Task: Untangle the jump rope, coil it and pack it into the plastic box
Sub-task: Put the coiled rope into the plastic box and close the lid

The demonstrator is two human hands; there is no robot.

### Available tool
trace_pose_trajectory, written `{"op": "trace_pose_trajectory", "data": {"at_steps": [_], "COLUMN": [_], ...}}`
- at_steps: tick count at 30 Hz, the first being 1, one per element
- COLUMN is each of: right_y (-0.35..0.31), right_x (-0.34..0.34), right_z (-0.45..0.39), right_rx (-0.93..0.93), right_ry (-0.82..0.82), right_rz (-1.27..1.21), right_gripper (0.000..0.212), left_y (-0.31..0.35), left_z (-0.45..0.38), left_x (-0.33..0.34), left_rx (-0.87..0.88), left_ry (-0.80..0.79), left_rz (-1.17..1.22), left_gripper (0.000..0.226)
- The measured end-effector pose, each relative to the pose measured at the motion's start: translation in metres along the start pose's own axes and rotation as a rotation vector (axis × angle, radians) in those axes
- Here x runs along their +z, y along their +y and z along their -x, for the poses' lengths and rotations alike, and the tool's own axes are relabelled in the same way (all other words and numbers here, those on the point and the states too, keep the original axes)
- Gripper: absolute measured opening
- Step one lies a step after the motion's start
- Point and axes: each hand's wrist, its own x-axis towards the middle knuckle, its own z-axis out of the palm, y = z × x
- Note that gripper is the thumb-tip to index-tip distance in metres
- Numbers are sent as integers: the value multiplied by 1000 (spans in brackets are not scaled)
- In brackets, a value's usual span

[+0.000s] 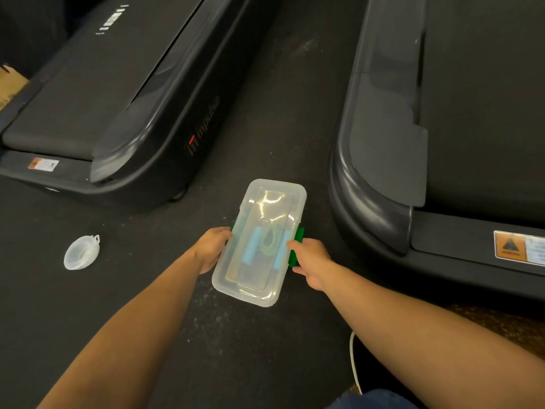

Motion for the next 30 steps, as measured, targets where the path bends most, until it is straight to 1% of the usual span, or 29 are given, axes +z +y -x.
{"op": "trace_pose_trajectory", "data": {"at_steps": [3, 4, 6, 8, 10, 11, 13, 15, 17, 23, 25, 27, 28, 30], "right_y": [-1, -3, -9, -17, -23, -25, -27, -27, -27, -33, -35, -37, -38, -41], "right_x": [2, 4, 6, 6, 8, 9, 12, 15, 17, 16, 11, 7, 5, 1], "right_z": [0, 2, 7, 12, 16, 19, 23, 25, 26, 32, 34, 39, 41, 45], "right_rx": [-22, -20, 4, 26, 24, 23, 21, 20, 27, 38, 4, -81, -159, -327], "right_ry": [26, 29, 24, -1, -51, -66, -81, -90, -99, -96, -105, -93, -64, -16], "right_rz": [-25, -52, -115, -196, -250, -261, -272, -283, -265, -209, -154, 13, 113, 334], "right_gripper": [24, 24, 19, 14, 16, 21, 27, 29, 30, 25, 21, 23, 31, 55], "left_y": [5, 7, 9, 12, 14, 16, 20, 23, 24, 25, 28, 32, 33, 40], "left_z": [6, 6, 9, 14, 15, 16, 19, 20, 23, 25, 26, 29, 29, 35], "left_x": [4, 4, 4, 3, 4, 5, 11, 14, 17, 19, 20, 18, 16, 17], "left_rx": [112, 126, 121, 125, 155, 171, 184, 185, 176, 155, 150, 171, 188, 237], "left_ry": [166, 196, 202, 204, 201, 200, 201, 210, 218, 220, 212, 231, 247, 297], "left_rz": [-134, -142, -122, -121, -158, -183, -211, -226, -228, -207, -284, -434, -499, -607], "left_gripper": [41, 38, 29, 29, 27, 24, 30, 38, 42, 37, 40, 51, 58, 69]}}
